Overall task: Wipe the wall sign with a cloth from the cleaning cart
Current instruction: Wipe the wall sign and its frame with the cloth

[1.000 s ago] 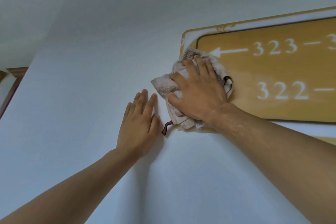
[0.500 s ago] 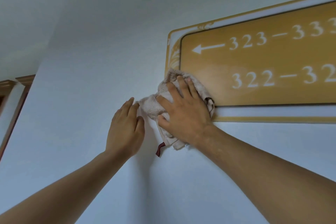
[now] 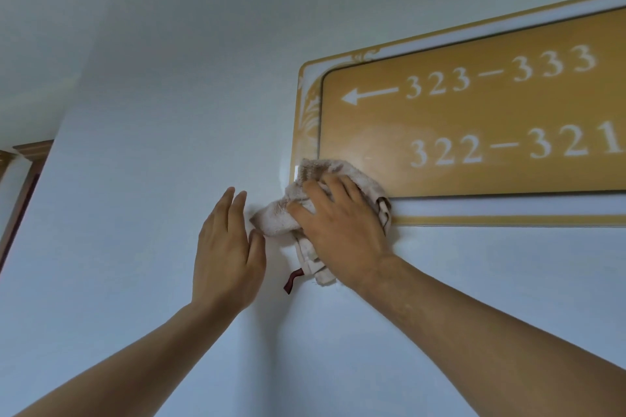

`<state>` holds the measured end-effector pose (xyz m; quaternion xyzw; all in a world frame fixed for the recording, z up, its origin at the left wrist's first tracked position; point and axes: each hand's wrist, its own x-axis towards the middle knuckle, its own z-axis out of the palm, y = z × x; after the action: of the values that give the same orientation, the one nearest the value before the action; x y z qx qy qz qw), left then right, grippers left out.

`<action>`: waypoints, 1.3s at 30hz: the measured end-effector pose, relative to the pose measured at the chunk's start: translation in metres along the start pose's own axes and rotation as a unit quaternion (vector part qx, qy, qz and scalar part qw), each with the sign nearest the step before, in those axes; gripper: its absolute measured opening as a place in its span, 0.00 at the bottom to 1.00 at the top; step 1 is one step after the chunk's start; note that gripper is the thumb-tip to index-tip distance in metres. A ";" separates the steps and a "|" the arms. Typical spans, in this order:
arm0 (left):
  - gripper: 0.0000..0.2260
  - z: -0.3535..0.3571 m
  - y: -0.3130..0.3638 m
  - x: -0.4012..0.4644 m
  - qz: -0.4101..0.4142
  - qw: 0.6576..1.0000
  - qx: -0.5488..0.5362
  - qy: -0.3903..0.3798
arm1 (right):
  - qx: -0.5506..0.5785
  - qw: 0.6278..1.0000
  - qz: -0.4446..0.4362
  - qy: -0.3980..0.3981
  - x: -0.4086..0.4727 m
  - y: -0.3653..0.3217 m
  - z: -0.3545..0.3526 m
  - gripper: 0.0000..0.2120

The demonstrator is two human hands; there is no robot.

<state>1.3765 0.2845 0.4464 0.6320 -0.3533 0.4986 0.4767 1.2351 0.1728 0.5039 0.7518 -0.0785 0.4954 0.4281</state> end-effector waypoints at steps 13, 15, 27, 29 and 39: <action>0.27 0.004 0.052 -0.007 0.090 0.996 -0.016 -0.013 | -0.091 0.993 -0.036 0.067 -0.036 0.049 -0.013 0.11; 0.27 0.008 0.067 -0.007 0.101 0.994 -0.023 -0.014 | -0.093 0.992 -0.033 0.073 -0.046 0.062 -0.018 0.11; 0.25 0.038 0.161 -0.023 0.175 0.981 -0.081 -0.030 | -0.102 0.986 -0.042 0.127 -0.106 0.146 -0.037 0.14; 0.25 0.045 0.179 -0.026 0.186 0.977 -0.094 -0.036 | -0.105 0.985 -0.038 0.131 -0.118 0.162 -0.042 0.15; 0.24 0.072 0.267 -0.049 0.214 0.968 -0.120 -0.048 | -0.095 0.990 -0.016 0.103 -0.187 0.249 -0.069 0.22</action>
<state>1.1391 0.1349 0.4619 0.5034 -0.5600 0.5116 0.4139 0.9606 0.0107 0.5028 0.6538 -0.0690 0.5535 0.5112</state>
